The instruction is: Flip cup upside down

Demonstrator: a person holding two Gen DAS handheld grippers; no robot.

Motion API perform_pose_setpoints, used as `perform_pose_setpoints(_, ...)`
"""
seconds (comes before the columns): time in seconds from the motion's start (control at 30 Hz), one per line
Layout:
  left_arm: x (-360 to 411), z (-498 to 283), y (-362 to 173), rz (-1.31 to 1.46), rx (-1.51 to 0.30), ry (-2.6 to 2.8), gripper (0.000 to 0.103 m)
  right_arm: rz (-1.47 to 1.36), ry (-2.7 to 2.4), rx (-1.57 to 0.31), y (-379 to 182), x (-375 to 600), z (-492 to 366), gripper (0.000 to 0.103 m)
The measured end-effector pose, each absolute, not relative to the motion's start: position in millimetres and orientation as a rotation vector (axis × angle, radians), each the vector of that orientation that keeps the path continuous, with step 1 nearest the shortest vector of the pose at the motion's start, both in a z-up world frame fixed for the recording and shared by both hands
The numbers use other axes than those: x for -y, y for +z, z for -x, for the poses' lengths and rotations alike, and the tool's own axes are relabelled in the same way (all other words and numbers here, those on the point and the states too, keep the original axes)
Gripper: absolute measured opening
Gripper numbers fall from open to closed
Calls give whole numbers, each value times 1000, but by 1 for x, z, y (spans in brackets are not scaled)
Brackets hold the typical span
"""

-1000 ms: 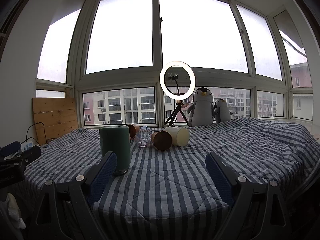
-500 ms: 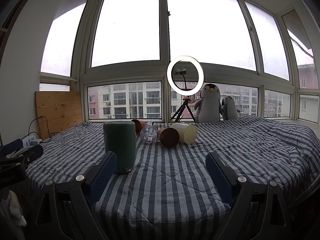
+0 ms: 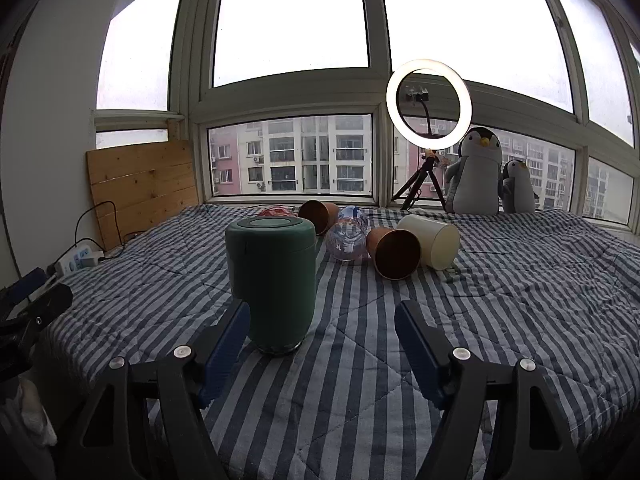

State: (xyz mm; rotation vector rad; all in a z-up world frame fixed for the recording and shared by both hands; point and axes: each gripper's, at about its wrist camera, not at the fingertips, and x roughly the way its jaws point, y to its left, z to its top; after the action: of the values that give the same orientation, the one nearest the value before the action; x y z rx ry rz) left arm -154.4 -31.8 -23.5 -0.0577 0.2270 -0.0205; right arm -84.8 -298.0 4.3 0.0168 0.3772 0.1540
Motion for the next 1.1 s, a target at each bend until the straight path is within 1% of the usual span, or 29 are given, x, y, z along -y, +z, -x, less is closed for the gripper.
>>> perform_pose_setpoints(0.47, 39, 130, -23, 58, -222, -50, 103, 11, 79, -305, 10, 295, 87, 72)
perform_pose_setpoints(0.5, 40, 129, -23, 56, -225, -56, 103, 8, 75, -301, 10, 295, 88, 73)
perform_pose_setpoints(0.53, 41, 127, -23, 54, -227, -59, 103, 5, 75, -297, 11, 296, 88, 77)
perform_pose_setpoints(0.57, 42, 126, -23, 55, -228, -59, 103, 2, 75, -294, 11, 296, 88, 78)
perform_pose_setpoints(1.1, 50, 118, -26, 46, -242, -71, 103, -6, 77, -287, 8, 297, 89, 79)
